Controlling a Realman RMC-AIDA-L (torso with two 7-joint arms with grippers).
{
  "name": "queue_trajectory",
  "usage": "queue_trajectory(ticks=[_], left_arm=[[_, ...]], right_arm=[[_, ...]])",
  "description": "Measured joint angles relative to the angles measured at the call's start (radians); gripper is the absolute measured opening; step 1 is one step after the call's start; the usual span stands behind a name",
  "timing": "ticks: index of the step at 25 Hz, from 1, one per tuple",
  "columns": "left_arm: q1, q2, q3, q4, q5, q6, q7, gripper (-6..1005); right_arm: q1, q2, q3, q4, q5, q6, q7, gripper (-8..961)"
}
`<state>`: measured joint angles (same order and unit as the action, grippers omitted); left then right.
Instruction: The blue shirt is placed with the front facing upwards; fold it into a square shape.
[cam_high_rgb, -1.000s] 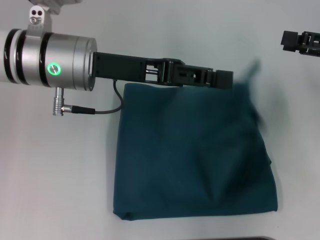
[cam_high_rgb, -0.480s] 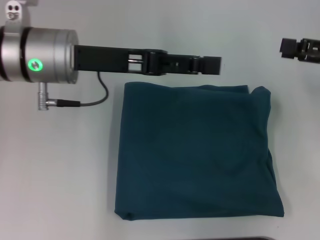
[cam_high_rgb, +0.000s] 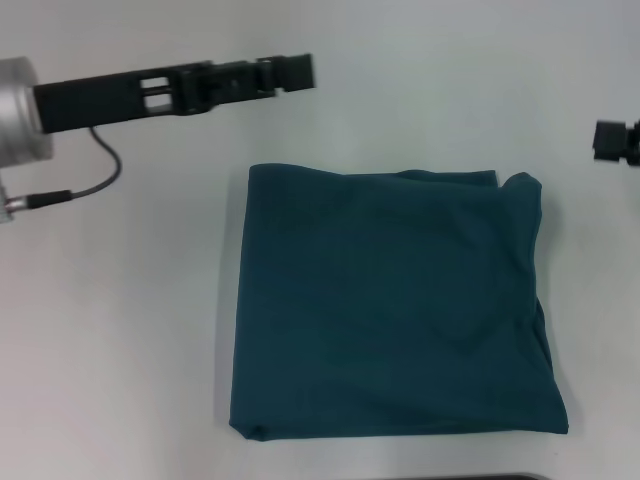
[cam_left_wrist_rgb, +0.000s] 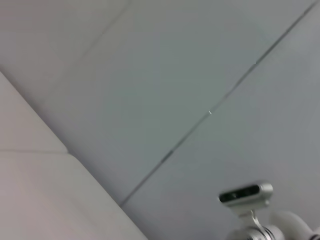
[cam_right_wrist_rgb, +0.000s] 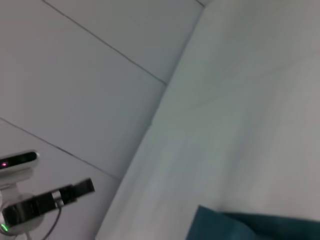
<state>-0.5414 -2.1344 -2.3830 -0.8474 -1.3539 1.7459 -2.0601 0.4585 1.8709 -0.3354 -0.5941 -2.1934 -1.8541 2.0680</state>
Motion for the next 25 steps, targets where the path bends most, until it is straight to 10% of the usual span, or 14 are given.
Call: queue_trajectory(ticks=[11, 25], left_arm=[[0.053, 0.006, -0.031, 0.032, 0.006, -0.011, 0.067, 965], [0.045, 0.006, -0.021, 0.077, 0.010, -0.046, 0.099, 964]], right_arm=[[-0.006, 0.006, -0.067, 0.010, -0.044, 0.051, 0.043, 745], [0.112, 0.094, -0.152, 0.029, -0.045, 0.124, 0.043, 744]])
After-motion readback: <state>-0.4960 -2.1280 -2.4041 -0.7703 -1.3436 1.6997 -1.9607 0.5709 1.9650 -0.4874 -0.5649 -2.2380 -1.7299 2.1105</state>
